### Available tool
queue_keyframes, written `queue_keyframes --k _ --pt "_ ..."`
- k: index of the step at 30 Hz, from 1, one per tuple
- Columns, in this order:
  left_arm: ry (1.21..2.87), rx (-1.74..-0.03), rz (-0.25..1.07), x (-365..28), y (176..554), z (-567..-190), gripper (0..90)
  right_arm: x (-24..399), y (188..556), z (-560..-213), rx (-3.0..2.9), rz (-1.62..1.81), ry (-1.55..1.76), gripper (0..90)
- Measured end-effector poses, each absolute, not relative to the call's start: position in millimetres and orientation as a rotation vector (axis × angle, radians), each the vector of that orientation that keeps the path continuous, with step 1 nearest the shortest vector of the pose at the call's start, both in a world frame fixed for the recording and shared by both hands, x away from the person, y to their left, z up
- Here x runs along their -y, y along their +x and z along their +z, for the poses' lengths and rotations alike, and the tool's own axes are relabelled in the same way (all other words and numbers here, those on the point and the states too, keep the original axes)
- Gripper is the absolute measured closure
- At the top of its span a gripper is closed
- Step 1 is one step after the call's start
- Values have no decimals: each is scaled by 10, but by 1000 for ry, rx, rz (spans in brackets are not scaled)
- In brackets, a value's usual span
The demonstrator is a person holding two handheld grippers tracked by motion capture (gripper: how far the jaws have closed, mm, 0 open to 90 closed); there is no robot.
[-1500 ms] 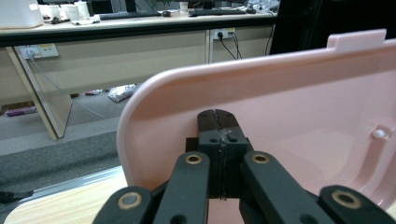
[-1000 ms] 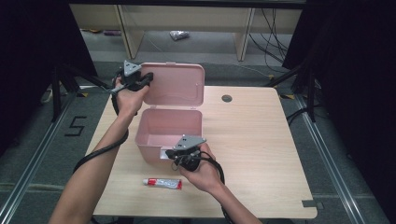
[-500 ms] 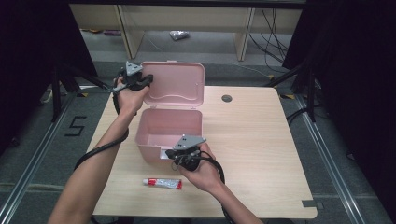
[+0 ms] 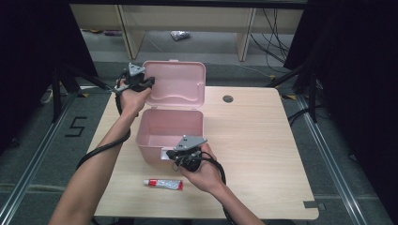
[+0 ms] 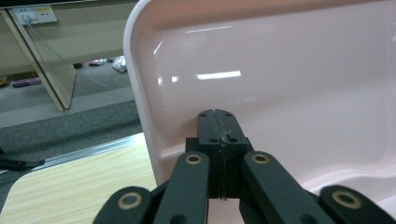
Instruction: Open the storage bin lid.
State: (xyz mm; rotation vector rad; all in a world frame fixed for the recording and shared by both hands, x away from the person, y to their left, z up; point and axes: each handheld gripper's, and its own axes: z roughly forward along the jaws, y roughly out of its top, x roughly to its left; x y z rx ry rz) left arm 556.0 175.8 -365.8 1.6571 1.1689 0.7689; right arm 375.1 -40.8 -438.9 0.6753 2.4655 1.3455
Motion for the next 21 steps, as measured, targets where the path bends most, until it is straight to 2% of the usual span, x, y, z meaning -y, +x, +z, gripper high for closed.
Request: queue_keyframes --k 12,21 --pt "1638 -1124 760 -1753 5414 -3636 892 408 3753 -4389 -2463 1345 679 900" --pt "1614 -1056 777 -1801 5159 -3570 879 409 3753 -4389 -2466 1346 679 900"
